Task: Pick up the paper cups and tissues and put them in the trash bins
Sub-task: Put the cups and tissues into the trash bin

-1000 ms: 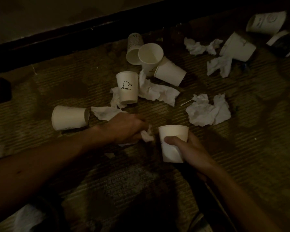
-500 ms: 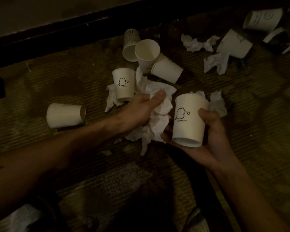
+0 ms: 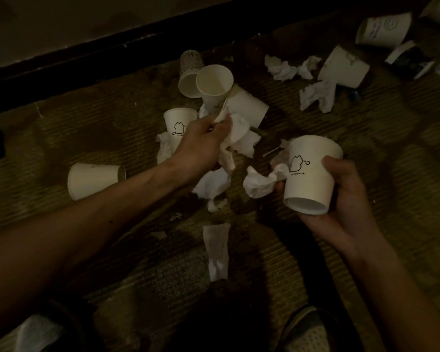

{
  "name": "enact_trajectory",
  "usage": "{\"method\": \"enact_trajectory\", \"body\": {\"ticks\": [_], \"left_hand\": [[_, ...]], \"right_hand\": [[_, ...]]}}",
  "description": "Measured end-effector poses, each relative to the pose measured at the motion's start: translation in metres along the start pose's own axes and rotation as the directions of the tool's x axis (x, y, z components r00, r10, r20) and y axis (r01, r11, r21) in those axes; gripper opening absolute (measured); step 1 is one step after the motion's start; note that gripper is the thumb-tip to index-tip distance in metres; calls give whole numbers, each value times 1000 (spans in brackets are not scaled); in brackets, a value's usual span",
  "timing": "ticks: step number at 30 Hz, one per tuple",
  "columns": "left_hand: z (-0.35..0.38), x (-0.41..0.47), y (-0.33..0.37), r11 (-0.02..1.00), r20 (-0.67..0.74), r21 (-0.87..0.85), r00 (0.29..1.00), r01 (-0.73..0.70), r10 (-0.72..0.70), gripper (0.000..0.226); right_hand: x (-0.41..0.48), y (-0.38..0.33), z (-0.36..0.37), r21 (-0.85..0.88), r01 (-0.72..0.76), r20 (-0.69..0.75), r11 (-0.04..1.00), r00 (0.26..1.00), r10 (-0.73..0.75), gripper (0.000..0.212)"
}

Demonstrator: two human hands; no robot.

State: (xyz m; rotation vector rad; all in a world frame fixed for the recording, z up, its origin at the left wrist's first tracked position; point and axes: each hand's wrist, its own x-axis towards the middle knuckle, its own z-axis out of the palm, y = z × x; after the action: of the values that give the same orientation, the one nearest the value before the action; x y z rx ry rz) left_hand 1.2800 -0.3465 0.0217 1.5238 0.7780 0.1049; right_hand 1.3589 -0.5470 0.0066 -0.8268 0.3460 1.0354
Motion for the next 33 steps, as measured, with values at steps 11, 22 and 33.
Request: {"method": "enact_trajectory", "body": {"ticks": [11, 22, 33], "left_hand": [[14, -21, 39, 902, 152, -412, 986, 127, -69, 47], [41, -32, 22, 985, 95, -171, 995, -13, 29, 51], [47, -37, 1, 956, 137, -258, 974, -140, 180, 42]], "right_hand": [[-7, -2, 16, 27, -56, 168, 998, 984, 51, 80], [-7, -7, 28, 257, -76, 359, 963, 933, -22, 56], [-6, -3, 25, 133, 10, 329, 991, 943, -54, 68]]}}
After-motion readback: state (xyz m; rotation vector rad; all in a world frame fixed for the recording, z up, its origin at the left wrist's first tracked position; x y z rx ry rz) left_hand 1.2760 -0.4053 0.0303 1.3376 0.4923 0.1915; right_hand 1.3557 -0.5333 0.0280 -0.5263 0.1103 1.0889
